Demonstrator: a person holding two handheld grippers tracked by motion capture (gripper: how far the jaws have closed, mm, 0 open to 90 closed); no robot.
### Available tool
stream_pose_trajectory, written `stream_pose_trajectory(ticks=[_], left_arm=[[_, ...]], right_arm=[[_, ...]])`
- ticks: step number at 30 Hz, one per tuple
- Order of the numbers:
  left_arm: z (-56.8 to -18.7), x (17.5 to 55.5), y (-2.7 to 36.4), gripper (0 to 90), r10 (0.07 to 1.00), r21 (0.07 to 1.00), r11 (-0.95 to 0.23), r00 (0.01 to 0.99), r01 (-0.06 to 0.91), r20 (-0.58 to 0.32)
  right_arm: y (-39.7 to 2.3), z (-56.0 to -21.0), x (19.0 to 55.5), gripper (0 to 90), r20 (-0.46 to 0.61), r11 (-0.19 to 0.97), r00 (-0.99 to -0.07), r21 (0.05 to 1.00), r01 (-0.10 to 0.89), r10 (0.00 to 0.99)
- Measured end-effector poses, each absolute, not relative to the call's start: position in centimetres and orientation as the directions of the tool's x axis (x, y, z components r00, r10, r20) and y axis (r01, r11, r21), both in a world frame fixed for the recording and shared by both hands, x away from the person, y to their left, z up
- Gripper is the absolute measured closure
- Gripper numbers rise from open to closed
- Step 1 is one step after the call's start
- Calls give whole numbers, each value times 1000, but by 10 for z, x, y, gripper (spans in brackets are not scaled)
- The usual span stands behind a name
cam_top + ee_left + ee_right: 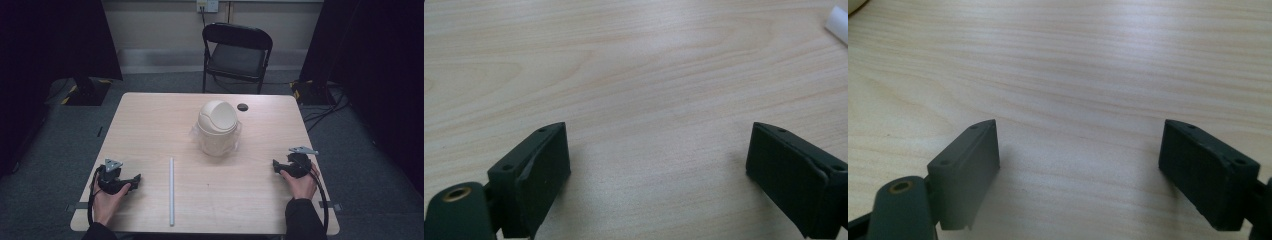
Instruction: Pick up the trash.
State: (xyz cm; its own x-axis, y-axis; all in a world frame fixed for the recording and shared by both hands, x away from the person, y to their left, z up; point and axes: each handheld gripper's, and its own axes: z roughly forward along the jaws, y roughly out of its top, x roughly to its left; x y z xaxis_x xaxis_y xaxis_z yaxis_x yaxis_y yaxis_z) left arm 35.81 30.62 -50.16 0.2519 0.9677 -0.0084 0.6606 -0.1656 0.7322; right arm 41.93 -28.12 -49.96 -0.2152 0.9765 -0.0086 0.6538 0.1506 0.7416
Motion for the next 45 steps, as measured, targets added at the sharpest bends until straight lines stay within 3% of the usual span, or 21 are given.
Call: stream_pose_trajectory(ticks=[1, 3, 7, 10, 25, 36, 45], left_arm=[[-502, 358, 306, 100, 968, 732, -166, 252, 661, -8], [-502, 358, 306, 101, 968, 732, -165, 252, 661, -9], [-502, 358, 305, 101, 970, 732, -161, 244, 662, -7], [-502, 357, 305, 101, 971, 732, -159, 238, 662, -4], [-501, 357, 305, 101, 971, 730, -159, 237, 664, -4], [-501, 357, 305, 101, 971, 730, -159, 238, 664, -5], [-501, 357, 305, 102, 972, 732, -159, 237, 663, -3]], right_arm=[[-281, -500, 419, 170, -9, 151, -215, 742, 654, 977], [-281, -497, 417, 377, -13, 169, -239, 745, 646, 971], [-277, -490, 411, 376, -53, 194, -247, 781, 593, 968], [-276, -476, 403, 383, -39, 159, -251, 865, 477, 967], [-276, -408, 383, 301, 60, 50, -348, 953, 299, 936], [-244, -373, 394, 257, 26, 85, -450, 971, 224, 893], [-192, -347, 421, 249, 18, 98, -535, 977, 188, 844]])
